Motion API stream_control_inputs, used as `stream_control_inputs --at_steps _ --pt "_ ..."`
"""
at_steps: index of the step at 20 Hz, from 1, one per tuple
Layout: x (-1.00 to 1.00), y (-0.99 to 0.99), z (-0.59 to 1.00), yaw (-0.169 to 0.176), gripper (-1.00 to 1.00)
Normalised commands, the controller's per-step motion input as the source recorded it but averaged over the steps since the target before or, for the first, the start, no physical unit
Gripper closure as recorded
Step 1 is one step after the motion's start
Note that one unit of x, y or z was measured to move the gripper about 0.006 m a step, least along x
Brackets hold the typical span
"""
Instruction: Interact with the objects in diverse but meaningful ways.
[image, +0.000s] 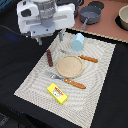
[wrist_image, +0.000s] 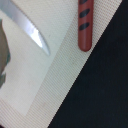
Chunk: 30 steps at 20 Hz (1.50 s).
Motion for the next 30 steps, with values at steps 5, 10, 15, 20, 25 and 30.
stream_control_inputs --at_steps 5,10,15,20,25,30 --pt "0.78 0.19 0.47 0.036 -1.00" --pt "0.95 0.24 0.55 0.000 -1.00" --pt "0.81 0.12 0.37 0.000 -1.00" --pt "0.69 -0.23 0.30 0.000 -1.00" --pt "0.66 -0.47 0.22 0.000 -1.00" --pt "0.54 -0.64 0.11 0.009 -1.00"
